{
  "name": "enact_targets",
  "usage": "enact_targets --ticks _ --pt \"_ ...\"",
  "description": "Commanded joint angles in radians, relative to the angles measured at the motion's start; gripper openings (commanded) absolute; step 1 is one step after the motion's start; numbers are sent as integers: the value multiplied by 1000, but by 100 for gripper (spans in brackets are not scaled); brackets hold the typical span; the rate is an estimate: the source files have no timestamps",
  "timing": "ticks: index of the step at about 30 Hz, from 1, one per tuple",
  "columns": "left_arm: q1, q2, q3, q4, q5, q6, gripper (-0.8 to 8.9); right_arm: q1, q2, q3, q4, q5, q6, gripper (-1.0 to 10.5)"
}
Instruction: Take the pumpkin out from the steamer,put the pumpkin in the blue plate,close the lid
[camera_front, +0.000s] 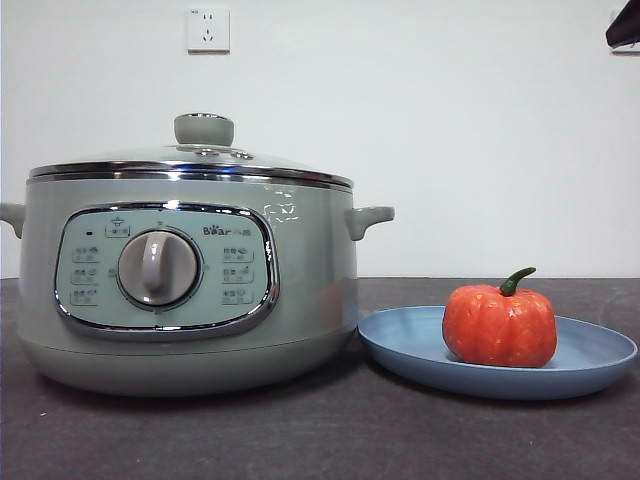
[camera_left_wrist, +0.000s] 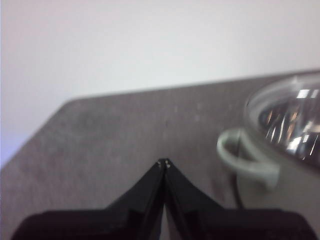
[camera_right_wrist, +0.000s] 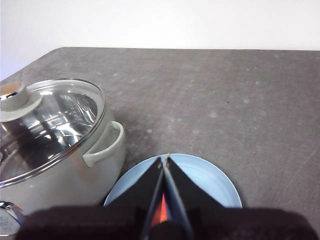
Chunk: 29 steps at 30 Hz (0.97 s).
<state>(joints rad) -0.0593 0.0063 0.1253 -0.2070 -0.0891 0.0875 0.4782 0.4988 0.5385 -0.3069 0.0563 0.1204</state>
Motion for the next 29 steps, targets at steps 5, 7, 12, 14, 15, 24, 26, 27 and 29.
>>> enact_targets --ticks 5,7,12,14,15,24,26,27,29 --pt "11 -4 -95 18 23 -59 -3 1 -2 -8 5 3 10 1" --pt "11 -4 -107 12 23 -74 -3 1 -2 -8 5 3 10 2" --pt "11 -4 -111 -3 39 -113 -3 1 -2 -8 5 3 10 1" --pt "11 -4 -111 -3 38 -114 -3 1 -2 -8 5 3 10 2" --pt "11 -4 -111 -3 38 -114 -3 1 -2 -8 5 3 10 2" --pt "11 -3 -111 -3 38 -114 -3 1 -2 -8 5 3 10 1" --pt "11 -3 -111 -3 38 -114 -3 1 -2 -8 5 3 10 1" --pt "11 -3 -111 -3 38 -114 -3 1 -2 -8 5 3 10 1" --pt "11 -3 -111 -3 38 -114 -3 1 -2 -8 5 3 10 1"
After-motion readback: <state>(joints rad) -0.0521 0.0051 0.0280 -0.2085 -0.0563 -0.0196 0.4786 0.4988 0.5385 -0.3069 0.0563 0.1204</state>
